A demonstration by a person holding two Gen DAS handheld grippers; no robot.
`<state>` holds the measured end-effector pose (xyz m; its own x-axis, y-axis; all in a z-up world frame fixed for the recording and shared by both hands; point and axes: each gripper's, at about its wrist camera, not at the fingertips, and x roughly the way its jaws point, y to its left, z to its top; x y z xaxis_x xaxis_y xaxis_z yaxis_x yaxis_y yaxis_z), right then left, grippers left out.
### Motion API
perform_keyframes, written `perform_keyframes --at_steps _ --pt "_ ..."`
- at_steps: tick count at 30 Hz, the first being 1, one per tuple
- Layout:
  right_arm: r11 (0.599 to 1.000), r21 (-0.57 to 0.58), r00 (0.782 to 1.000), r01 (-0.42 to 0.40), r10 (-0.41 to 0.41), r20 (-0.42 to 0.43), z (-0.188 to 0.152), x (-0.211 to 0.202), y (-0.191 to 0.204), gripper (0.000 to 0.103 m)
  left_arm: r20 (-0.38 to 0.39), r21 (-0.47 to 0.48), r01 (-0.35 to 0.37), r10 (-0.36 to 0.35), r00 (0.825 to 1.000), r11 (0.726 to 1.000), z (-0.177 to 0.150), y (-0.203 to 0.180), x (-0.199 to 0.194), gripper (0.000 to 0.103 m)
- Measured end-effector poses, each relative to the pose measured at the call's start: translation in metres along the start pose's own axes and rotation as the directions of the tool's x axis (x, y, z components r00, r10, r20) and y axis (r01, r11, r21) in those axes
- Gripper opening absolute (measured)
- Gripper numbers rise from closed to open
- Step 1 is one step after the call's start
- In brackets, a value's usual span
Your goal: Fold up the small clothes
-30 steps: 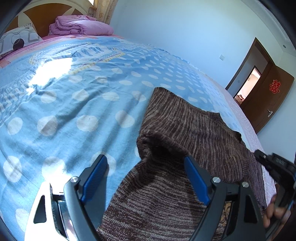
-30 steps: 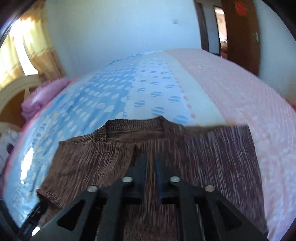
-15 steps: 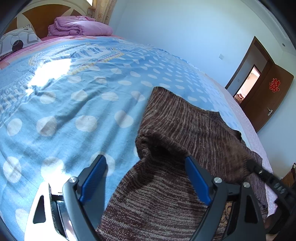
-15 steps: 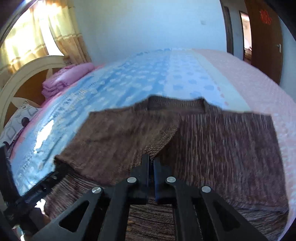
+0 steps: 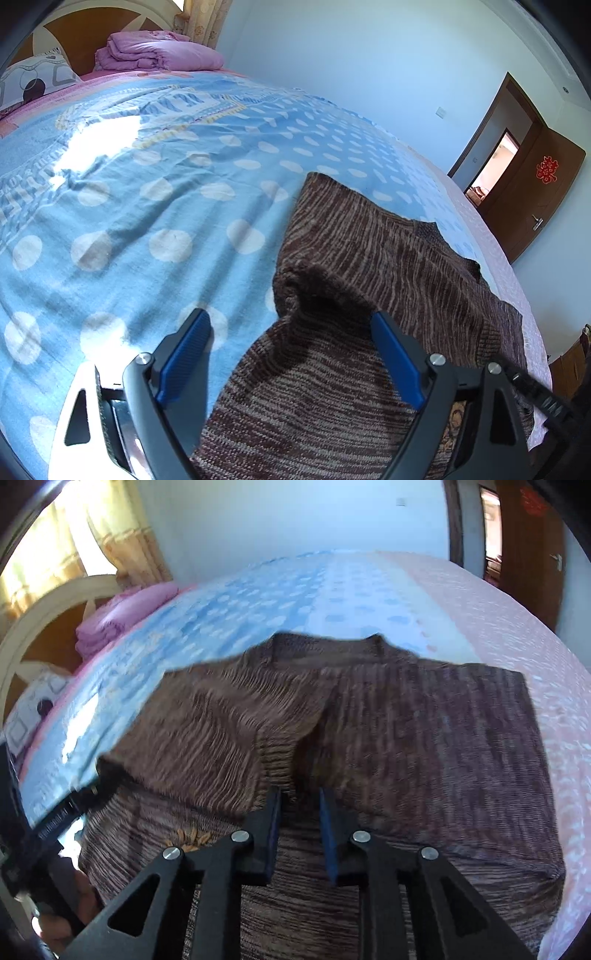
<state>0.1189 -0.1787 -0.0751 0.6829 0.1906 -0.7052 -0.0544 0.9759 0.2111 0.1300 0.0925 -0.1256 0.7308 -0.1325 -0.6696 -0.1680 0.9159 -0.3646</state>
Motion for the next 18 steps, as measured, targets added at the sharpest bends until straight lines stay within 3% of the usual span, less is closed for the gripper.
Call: perform_keyframes --at_steps 1,3,7,8,10,11,12,18 --pt "1.0 0.024 1.0 -0.001 0.0 0.03 0.007 -0.004 -0.006 0.026 0.0 0.001 -0.001 0.001 1.0 1.0 0.0 0.0 0.0 0.092" --pt "0.998 0.061 0.998 0.006 -0.01 0.058 0.022 -0.002 -0.015 0.056 0.0 0.002 0.0 0.0 1.0 1.0 0.0 0.0 0.0 0.092" --pt "1.0 0.027 1.0 0.006 -0.007 0.014 0.047 0.037 -0.012 0.056 0.0 0.002 0.0 0.0 1.0 1.0 0.0 0.0 0.0 0.092" --pt "1.0 -0.009 1.0 0.03 -0.03 -0.007 0.051 0.052 -0.007 0.053 0.0 0.002 0.0 0.0 1.0 1.0 0.0 0.0 0.0 0.092" --pt "0.997 -0.065 0.998 0.039 -0.042 -0.048 0.054 0.076 0.0 0.036 0.0 0.002 0.0 0.0 1.0 1.0 0.0 0.0 0.0 0.093" --pt "0.997 -0.071 0.998 0.027 -0.031 -0.055 0.053 0.078 0.002 0.016 0.0 0.002 0.001 -0.001 1.0 1.0 0.0 0.0 0.0 0.093" --pt "0.997 -0.079 0.999 0.012 -0.015 -0.044 0.054 0.078 0.005 0.005 0.0 0.002 0.002 -0.002 1.0 1.0 0.0 0.0 0.0 0.093" --pt "0.977 -0.188 0.989 0.104 -0.081 0.124 0.07 0.049 0.024 0.004 0.001 0.007 0.003 -0.003 1.0 1.0 0.0 -0.001 0.0 0.094"
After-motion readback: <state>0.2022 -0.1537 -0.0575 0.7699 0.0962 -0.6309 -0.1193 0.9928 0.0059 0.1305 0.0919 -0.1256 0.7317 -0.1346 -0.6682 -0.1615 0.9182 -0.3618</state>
